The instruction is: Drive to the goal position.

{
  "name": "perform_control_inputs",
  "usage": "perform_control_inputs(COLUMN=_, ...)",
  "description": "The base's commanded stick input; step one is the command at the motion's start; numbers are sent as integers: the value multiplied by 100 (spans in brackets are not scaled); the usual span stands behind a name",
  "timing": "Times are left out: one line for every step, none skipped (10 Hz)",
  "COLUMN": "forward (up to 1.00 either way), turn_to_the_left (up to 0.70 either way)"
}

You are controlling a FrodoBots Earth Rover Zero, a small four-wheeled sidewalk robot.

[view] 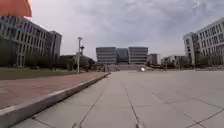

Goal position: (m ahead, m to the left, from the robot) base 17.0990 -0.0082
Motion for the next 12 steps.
perform_control_inputs(forward=45, turn_to_the_left=0)
perform_control_inputs(forward=45, turn_to_the_left=0)
perform_control_inputs(forward=45, turn_to_the_left=0)
perform_control_inputs(forward=45, turn_to_the_left=0)
perform_control_inputs(forward=45, turn_to_the_left=0)
perform_control_inputs(forward=45, turn_to_the_left=0)
perform_control_inputs(forward=45, turn_to_the_left=0)
perform_control_inputs(forward=45, turn_to_the_left=0)
perform_control_inputs(forward=45, turn_to_the_left=0)
perform_control_inputs(forward=45, turn_to_the_left=-14)
perform_control_inputs(forward=45, turn_to_the_left=-27)
perform_control_inputs(forward=45, turn_to_the_left=-27)
